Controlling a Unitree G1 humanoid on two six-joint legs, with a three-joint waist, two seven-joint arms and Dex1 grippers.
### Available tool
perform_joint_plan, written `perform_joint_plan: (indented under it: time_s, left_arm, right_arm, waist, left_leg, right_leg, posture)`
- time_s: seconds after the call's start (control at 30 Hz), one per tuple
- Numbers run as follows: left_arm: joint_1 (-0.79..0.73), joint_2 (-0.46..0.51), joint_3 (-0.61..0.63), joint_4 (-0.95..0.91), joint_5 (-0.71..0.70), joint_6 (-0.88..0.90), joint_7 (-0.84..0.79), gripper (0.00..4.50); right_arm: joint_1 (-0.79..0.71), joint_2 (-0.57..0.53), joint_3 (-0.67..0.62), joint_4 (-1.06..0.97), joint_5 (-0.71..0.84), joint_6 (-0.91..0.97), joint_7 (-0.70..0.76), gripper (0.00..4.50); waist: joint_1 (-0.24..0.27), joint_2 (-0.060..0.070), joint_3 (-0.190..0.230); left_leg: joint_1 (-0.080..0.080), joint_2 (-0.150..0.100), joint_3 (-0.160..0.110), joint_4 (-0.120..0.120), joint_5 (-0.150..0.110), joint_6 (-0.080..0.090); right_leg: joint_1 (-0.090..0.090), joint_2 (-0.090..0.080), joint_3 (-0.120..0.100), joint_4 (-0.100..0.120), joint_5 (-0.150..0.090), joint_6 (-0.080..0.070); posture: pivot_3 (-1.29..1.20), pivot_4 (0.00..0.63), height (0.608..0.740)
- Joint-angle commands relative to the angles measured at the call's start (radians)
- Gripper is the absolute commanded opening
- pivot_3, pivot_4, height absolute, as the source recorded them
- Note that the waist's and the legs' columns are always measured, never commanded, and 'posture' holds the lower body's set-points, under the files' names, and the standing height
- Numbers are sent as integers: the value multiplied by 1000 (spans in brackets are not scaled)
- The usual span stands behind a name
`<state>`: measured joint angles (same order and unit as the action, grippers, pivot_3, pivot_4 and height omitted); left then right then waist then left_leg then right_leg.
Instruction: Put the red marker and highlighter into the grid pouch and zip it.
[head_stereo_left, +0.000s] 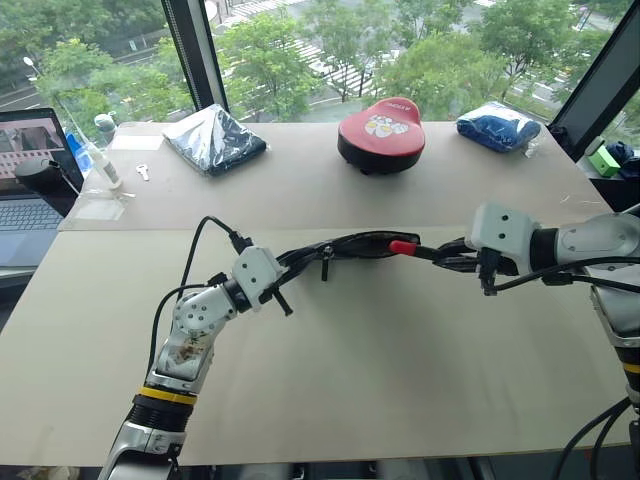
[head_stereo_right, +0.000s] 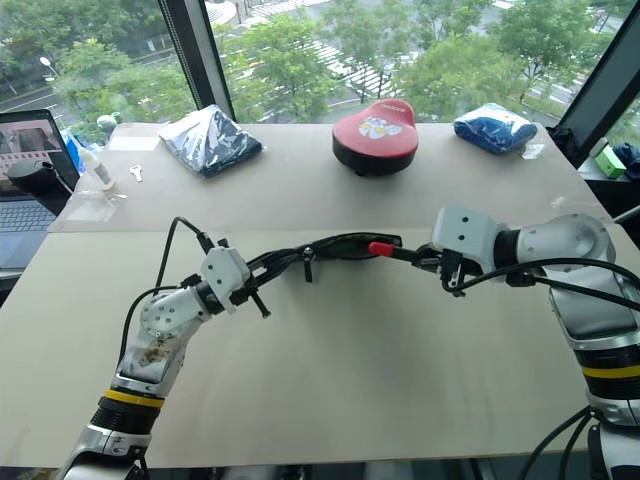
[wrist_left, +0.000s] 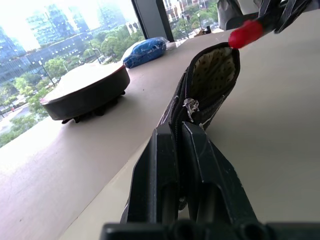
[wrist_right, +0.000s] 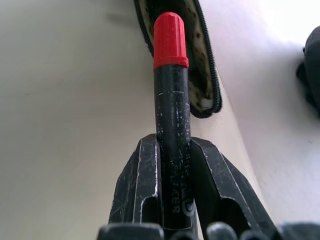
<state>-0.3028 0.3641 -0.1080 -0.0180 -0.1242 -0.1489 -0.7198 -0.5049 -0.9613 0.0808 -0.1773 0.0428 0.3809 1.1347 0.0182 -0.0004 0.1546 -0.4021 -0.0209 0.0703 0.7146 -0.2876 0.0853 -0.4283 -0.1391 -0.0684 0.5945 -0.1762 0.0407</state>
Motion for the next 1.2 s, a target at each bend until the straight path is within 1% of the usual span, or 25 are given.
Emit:
perform_joint_plan:
  time_s: [0.03, 0.17, 0.37, 0.57, 0.73, 0.9, 1.0, 1.07, 1.1, 1.2]
  left_arm:
    - [-10, -9, -2, -11, -14, -26, -2, 0]
    - [-20, -9, -1, 0, -15, -29, -6, 0]
    - [-25, -8, -15, 10, -2, -43, -16, 0]
    - [-25, -8, -20, 20, 2, -55, -12, 0]
    - [-28, -12, -22, 24, 5, -57, -7, 0]
    - [-27, -13, -19, 23, 3, -58, -3, 0]
    - [-32, -14, -18, 28, 3, -58, -1, 0]
    - [-35, -15, -17, 30, 4, -59, 1, 0]
    - [-35, -15, -17, 29, 3, -59, 1, 0]
    - [-34, -14, -15, 26, 1, -57, 1, 0]
  right_arm:
    - [-28, -2, 16, -12, -6, -15, 2, 476]
    - [-78, 21, 78, 22, -44, -40, -4, 476]
    - [-188, 88, 197, 84, -127, -97, 9, 476]
    - [-265, 159, 309, 104, -208, -169, 31, 476]
    - [-307, 280, 368, 137, -284, -215, -36, 476]
    - [-327, 388, 370, 220, -347, -305, -167, 476]
    - [-311, 428, 356, 245, -335, -348, -195, 476]
    - [-290, 440, 336, 231, -293, -338, -176, 1484]
    - [-278, 435, 322, 211, -263, -322, -150, 1638]
    - [-290, 433, 259, 206, -228, -194, -145, 2728]
  waist:
    - [-1, 0, 0]
    - [-6, 0, 0]
    - [-6, 0, 0]
    - [-7, 0, 0]
    - [-8, 0, 0]
    - [-9, 0, 0]
    - [-8, 0, 0]
    - [-9, 0, 0]
    - [-9, 0, 0]
    - [-9, 0, 0]
  left_leg:
    - [0, 0, 0, 0, 0, 0]
    - [0, 0, 0, 0, 0, 0]
    - [1, 1, 0, 0, 0, 0]
    - [0, 1, 0, 0, 0, 0]
    - [0, 2, 0, 0, 1, -2]
    - [0, 2, 0, 0, 2, -2]
    - [0, 2, 0, 0, 2, -3]
    - [0, 2, 0, 0, 2, -3]
    - [0, 2, 0, 0, 2, -3]
    - [0, 3, 0, 0, 2, -4]
  right_leg:
    - [0, 1, 0, 0, 0, 0]
    - [1, 1, 0, 0, 0, 0]
    - [1, 3, 0, 0, 0, 0]
    - [1, 4, 0, 0, 0, 0]
    - [1, 6, 0, 0, 0, 0]
    - [1, 6, 0, 0, 0, 0]
    - [1, 7, 0, 1, 0, 0]
    - [1, 7, 0, 1, 0, 0]
    - [1, 7, 0, 1, 0, 0]
    - [2, 8, 0, 1, 0, 0]
  posture:
    - [0, 150, 740]
    - [0, 150, 740]
    - [0, 150, 740]
    - [0, 150, 740]
    - [0, 150, 740]
    - [0, 150, 740]
    - [0, 150, 740]
    - [0, 150, 740]
    - [0, 150, 740]
    - [0, 150, 740]
